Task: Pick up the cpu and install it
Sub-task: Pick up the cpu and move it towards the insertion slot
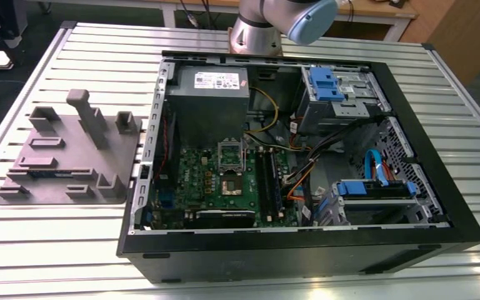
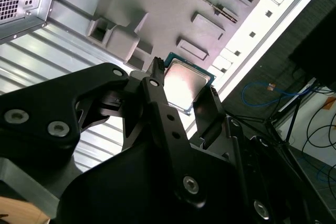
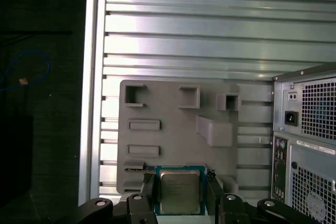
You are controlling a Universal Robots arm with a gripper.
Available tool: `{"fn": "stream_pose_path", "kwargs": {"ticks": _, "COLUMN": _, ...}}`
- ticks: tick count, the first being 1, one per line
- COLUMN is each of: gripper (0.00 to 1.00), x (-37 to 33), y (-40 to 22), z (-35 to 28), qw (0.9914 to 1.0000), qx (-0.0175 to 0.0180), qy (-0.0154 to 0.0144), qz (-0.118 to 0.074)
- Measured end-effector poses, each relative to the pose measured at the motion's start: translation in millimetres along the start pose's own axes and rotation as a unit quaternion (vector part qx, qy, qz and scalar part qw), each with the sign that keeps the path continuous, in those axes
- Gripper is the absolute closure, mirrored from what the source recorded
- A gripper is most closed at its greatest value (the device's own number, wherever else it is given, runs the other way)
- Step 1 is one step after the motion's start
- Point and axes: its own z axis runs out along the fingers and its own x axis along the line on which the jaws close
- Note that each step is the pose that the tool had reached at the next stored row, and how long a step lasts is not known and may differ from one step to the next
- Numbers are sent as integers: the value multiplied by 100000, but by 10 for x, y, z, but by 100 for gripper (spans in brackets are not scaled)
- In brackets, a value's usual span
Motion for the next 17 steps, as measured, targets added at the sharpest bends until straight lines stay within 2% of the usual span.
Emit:
{"fn": "stream_pose_path", "kwargs": {"ticks": 4, "gripper": 53, "x": 0, "y": 2, "z": -48, "qw": 100000, "qx": 3, "qy": -16, "qz": -2}}
{"fn": "stream_pose_path", "kwargs": {"ticks": 10, "gripper": 53, "x": -2, "y": 3, "z": -50, "qw": 100000, "qx": 6, "qy": -8, "qz": -2}}
{"fn": "stream_pose_path", "kwargs": {"ticks": 17, "gripper": 53, "x": -34, "y": 2, "z": -49, "qw": 100000, "qx": 1, "qy": -11, "qz": -3}}
